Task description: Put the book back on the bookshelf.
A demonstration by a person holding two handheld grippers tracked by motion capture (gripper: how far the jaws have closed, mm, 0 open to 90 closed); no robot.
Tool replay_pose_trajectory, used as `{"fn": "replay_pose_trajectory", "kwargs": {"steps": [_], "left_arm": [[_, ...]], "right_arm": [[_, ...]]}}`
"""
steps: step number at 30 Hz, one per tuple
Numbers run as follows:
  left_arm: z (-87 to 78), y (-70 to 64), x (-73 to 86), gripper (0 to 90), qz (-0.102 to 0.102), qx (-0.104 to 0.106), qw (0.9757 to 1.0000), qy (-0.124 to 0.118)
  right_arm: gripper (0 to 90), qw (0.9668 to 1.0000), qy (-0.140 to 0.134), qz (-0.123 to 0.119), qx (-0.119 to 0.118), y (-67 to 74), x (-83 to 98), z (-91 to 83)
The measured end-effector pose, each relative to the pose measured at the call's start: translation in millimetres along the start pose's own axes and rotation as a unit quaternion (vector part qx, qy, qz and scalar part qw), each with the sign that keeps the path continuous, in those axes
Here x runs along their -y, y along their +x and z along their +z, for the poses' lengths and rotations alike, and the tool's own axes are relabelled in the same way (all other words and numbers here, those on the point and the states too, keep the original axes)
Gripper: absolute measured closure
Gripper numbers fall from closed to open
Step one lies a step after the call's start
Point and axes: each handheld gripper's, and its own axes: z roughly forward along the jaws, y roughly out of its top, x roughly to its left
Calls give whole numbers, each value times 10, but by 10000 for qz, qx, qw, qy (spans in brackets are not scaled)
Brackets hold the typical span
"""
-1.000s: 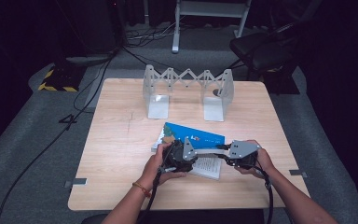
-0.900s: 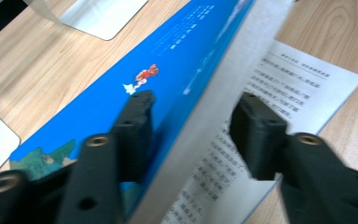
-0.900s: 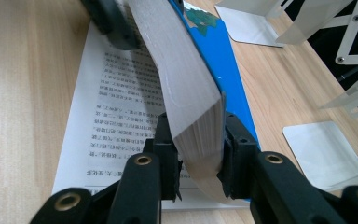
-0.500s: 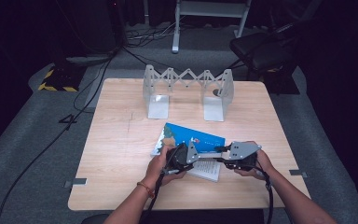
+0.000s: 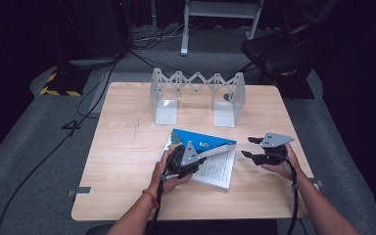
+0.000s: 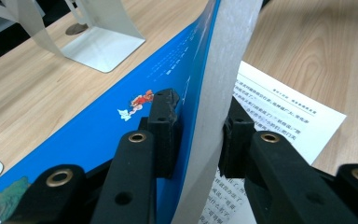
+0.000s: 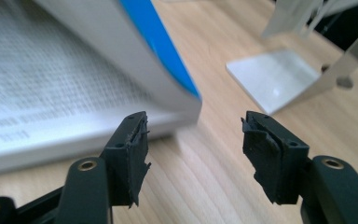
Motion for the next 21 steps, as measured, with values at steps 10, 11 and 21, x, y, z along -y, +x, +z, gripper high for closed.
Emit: {"fn": "replay_pose_trajectory", "kwargs": {"steps": [10, 11, 21], "left_arm": [[-78, 74, 11, 723, -168, 151, 9996, -180], [-81, 76, 11, 723, -175, 148, 9995, -194], [-130, 129, 18, 722, -337, 253, 9985, -335]], "right_arm": [[371, 9989, 264, 249, -295, 25, 92, 333], [368, 9987, 276, 280, -313, 25, 102, 360], [366, 9976, -92, 536, -436, 19, 90, 429]]}}
